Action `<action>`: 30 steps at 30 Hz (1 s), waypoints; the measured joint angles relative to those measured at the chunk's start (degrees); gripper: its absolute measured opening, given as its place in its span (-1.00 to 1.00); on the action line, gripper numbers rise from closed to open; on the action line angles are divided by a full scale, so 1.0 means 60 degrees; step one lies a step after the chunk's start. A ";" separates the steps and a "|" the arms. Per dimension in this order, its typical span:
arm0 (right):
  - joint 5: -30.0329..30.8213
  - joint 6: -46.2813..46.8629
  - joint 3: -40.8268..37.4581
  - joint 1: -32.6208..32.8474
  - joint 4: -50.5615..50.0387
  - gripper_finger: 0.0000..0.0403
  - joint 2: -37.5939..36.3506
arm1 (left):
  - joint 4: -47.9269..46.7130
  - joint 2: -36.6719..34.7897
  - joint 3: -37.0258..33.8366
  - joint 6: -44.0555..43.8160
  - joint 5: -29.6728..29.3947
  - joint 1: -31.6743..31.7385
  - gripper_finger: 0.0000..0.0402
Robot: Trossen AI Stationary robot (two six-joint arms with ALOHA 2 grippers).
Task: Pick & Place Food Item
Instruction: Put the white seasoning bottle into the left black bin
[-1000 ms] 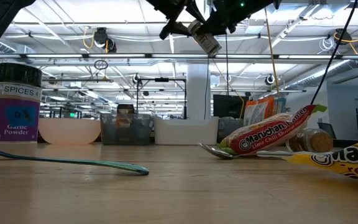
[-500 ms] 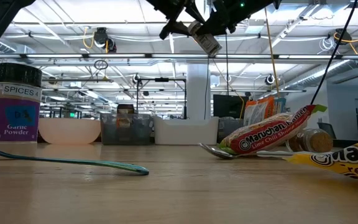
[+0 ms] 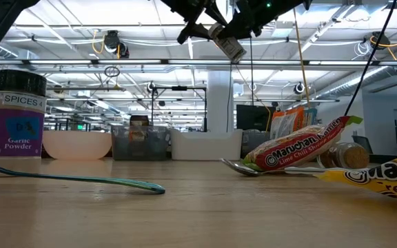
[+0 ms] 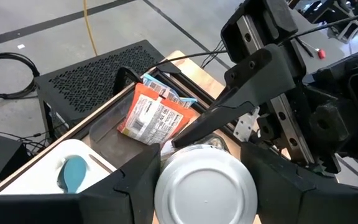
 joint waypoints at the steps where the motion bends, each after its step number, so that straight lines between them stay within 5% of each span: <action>1: -0.0002 0.0002 0.0000 0.0003 0.0000 -0.05 0.0000 | 0.0000 0.0000 0.0002 -0.0008 0.0015 0.0000 0.04; 9: -0.0026 0.0003 0.0022 0.0003 0.0117 -0.05 -0.0036 | -0.0101 0.0022 -0.0018 -0.0076 0.0143 -0.0018 0.41; 20: 0.0022 -0.0040 0.0022 0.0003 0.0215 -0.05 -0.0033 | 0.0037 0.0022 -0.0018 -0.0173 0.0236 -0.0007 0.19; 30: -0.0022 -0.0102 0.0022 -0.0001 0.0162 -0.05 -0.0026 | 0.0205 0.0022 -0.0018 -0.0269 0.0399 0.0025 0.40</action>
